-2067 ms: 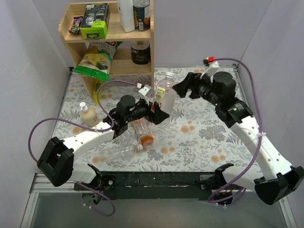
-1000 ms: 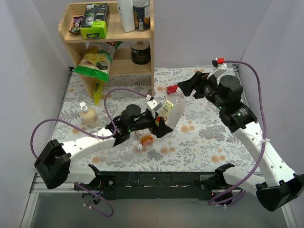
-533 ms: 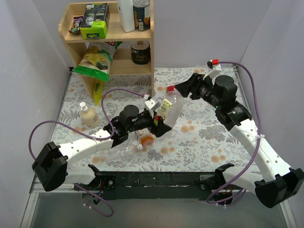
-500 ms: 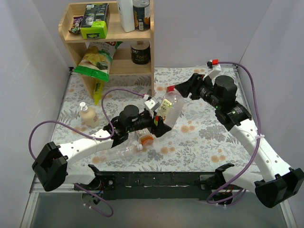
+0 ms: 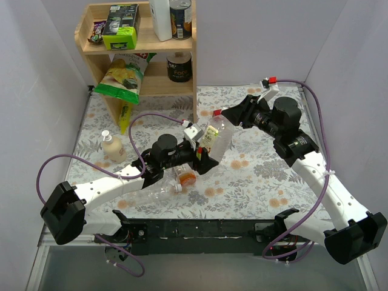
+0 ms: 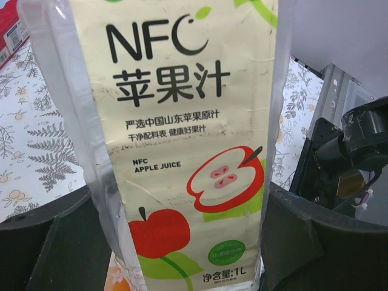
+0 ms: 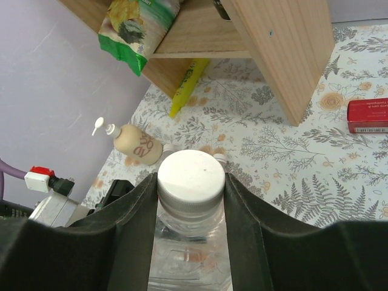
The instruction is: Unscrew the bottle caps
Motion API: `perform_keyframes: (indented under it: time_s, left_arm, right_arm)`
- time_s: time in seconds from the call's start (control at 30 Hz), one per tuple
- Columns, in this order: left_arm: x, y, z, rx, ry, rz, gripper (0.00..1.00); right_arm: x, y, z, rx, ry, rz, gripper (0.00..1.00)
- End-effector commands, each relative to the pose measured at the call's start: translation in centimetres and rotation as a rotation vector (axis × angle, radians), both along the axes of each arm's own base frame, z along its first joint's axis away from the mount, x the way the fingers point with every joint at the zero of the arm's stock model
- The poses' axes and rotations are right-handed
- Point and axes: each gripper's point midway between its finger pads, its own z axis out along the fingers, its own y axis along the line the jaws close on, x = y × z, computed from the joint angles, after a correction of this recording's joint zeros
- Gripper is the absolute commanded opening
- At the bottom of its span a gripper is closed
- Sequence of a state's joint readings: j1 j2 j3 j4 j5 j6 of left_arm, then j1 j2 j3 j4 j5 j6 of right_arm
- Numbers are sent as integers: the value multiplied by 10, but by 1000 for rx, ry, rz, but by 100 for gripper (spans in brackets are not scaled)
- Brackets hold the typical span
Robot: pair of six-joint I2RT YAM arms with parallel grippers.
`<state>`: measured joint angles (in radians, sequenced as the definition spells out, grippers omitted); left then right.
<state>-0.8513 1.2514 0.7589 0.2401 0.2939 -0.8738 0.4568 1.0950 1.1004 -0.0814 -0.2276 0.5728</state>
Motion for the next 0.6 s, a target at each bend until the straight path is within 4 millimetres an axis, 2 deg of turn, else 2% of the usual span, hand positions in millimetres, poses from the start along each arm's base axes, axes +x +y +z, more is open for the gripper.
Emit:
perform_keyframes:
  time_s: [0.0,0.03,0.07,0.1,0.13,0.2,0.27,0.33,0.57]
  left_arm:
    - [0,3,30,-61,-75,8,15]
    - [0,2,29,-60,-75,6,15]
    - [-2,2,29,-61,-74,-3,15]
    - [-3,1,29,-63,-71,-9,15]
    - [-4,1,28,-62,-69,-16,15]
    - [-10,-2,30,-72,-66,-52,16]
    - [-15,-4,33,-78,-75,-88,17]
    - [-25,-7,37,-88,-78,-147,19]
    - [-56,-8,53,-148,-107,-319,20]
  right_arm:
    - [-2,4,11,34,-49,40,36]
    - [-2,3,10,33,-47,39,33]
    - [-3,4,9,34,-46,43,25]
    - [-2,5,16,46,-79,50,20]
    - [-3,5,14,42,-85,58,10]
    - [-8,6,22,44,-151,101,1]
    - [-12,7,19,45,-191,141,1]
    - [-18,5,29,59,-258,189,1]
    - [-38,0,34,46,-402,336,1]
